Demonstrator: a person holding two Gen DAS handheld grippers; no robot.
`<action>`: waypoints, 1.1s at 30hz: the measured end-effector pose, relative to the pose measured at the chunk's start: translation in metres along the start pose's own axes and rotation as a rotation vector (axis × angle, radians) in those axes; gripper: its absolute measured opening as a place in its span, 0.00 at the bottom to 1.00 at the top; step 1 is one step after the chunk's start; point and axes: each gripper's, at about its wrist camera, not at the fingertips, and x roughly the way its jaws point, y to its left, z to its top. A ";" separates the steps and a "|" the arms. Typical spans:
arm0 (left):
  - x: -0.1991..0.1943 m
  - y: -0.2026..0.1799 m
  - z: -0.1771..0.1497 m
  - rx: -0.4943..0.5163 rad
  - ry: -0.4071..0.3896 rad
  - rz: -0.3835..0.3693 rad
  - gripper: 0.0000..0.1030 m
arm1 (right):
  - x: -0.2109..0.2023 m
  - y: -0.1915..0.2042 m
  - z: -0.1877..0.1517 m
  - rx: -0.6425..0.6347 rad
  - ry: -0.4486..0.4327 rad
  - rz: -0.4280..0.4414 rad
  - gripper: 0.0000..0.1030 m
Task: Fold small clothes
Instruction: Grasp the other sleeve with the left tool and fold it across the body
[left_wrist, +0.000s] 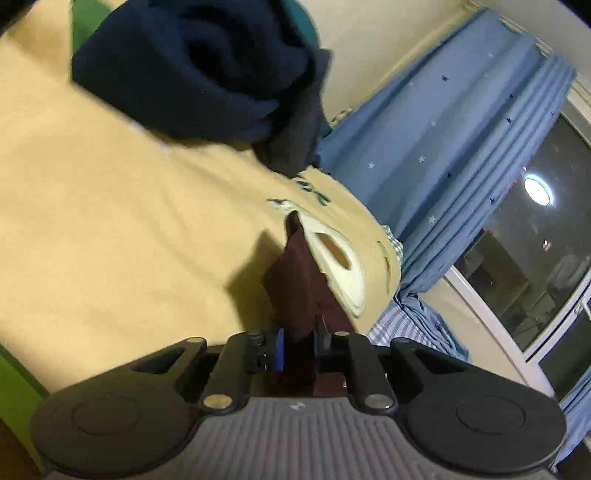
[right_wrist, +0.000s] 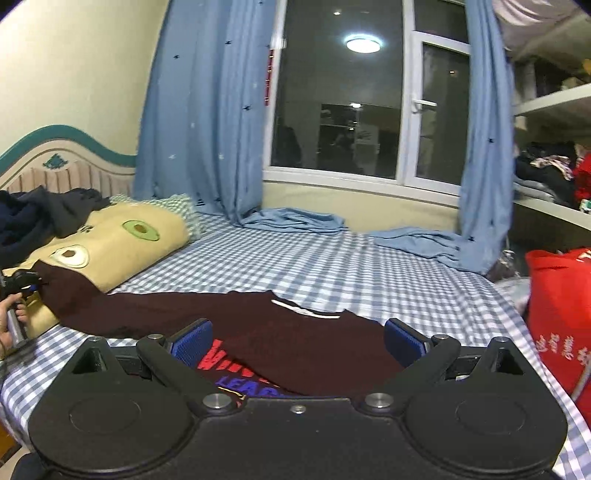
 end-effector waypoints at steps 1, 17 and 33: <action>-0.007 -0.011 0.000 0.012 -0.009 -0.020 0.13 | 0.001 -0.005 -0.003 0.010 0.002 -0.005 0.96; -0.056 -0.419 -0.141 0.447 0.069 -0.470 0.13 | -0.002 -0.102 -0.087 0.270 0.119 -0.012 0.96; 0.004 -0.476 -0.474 0.893 0.593 -0.314 0.30 | -0.104 -0.202 -0.179 0.437 0.170 -0.282 0.96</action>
